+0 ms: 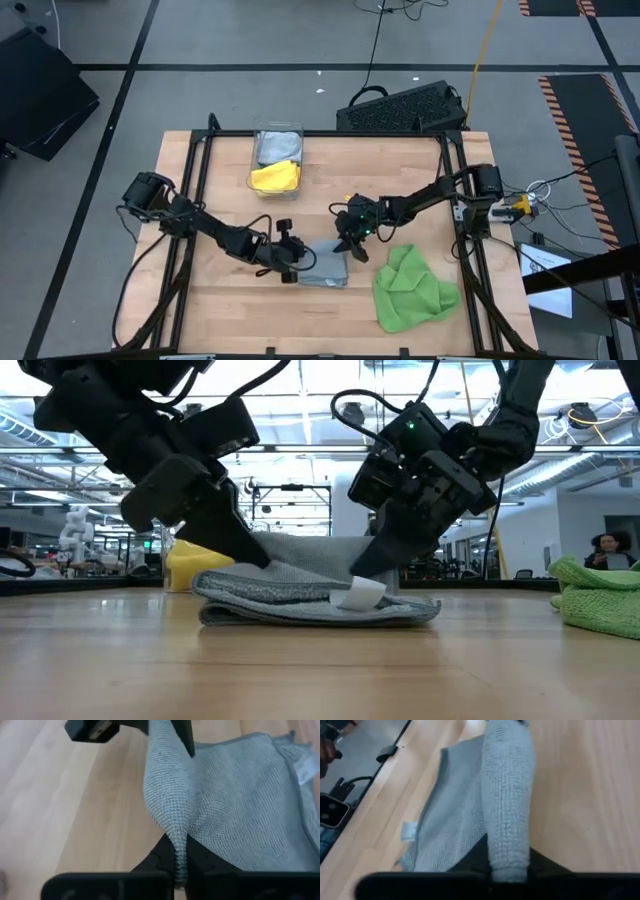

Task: Fold microfiber towels
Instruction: Put the gray towel into the transparent bin

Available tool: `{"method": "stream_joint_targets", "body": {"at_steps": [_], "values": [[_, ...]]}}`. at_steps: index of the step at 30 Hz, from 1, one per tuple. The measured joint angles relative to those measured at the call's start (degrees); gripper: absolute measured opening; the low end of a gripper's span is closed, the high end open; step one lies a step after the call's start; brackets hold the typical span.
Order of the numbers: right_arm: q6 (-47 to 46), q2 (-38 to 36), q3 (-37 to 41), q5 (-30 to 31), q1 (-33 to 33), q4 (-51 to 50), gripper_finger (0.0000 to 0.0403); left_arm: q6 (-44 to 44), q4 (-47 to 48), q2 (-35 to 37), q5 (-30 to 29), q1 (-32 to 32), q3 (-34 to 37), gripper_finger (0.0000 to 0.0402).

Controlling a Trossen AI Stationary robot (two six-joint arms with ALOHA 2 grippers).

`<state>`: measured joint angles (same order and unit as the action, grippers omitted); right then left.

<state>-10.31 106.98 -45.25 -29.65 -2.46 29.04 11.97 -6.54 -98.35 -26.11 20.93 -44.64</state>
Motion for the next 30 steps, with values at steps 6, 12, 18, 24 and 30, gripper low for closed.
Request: {"method": "stream_joint_targets", "body": {"at_steps": [6, 12, 18, 24, 30], "values": [[4.44, -7.96, 0.00, 9.13, -0.11, -6.68, 0.0008, -0.80, -1.49, 2.17, -2.28, -0.25, -0.04, 0.0019], [10.88, -20.20, 0.00, 18.31, 1.58, -16.49, 0.0004, 5.53, 3.00, 10.14, -2.70, -1.52, -0.09, 0.0083], [14.63, -27.28, -0.01, 25.99, 2.82, -18.96, 0.0003, 2.60, -0.02, 19.47, -10.28, -1.43, -0.03, 0.0212], [14.70, -28.11, -0.01, 28.54, 2.87, -19.50, 0.0001, -3.19, -10.26, 19.90, -8.68, -3.31, -0.08, 0.0292], [15.73, -27.70, 0.02, 31.21, 2.91, -18.86, 0.0001, -0.18, -9.79, 16.79, -5.87, -7.44, -0.04, 0.0305]]}}
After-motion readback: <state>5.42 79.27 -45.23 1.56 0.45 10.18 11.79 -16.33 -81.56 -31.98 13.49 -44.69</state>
